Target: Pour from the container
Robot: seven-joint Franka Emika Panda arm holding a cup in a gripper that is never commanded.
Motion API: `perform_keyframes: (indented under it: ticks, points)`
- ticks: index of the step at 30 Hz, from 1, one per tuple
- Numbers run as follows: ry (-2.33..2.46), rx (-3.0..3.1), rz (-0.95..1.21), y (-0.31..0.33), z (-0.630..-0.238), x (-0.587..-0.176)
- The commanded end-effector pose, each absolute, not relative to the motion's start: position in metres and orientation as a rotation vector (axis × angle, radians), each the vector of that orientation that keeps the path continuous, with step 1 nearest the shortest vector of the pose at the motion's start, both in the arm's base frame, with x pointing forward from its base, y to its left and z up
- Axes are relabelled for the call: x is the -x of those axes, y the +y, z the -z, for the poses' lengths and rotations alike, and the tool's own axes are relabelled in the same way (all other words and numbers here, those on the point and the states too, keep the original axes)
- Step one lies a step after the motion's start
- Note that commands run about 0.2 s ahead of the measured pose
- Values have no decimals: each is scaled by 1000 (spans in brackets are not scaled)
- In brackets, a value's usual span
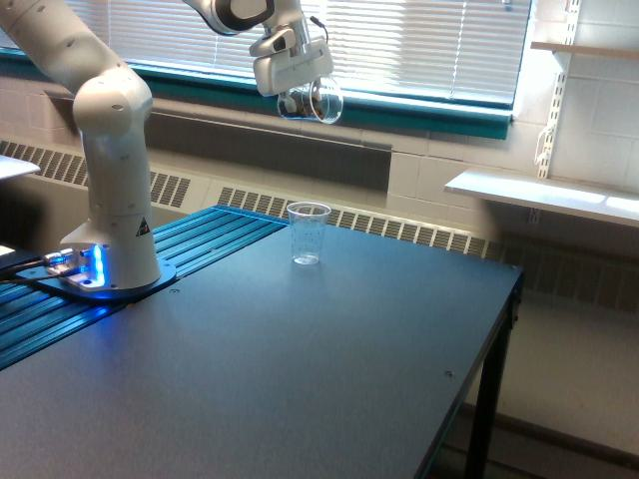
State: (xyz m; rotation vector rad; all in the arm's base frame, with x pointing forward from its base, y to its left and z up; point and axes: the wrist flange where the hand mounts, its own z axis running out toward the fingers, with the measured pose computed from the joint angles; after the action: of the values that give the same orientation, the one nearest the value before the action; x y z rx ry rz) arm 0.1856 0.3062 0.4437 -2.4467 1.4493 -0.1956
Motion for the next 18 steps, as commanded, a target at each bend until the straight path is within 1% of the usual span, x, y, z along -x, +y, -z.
perform_keyframes:
  ticks: [1,18]
  points:
    - [1497,2408,169,306,-448,-190]
    - [1490,2385,71,328,-443,-213]
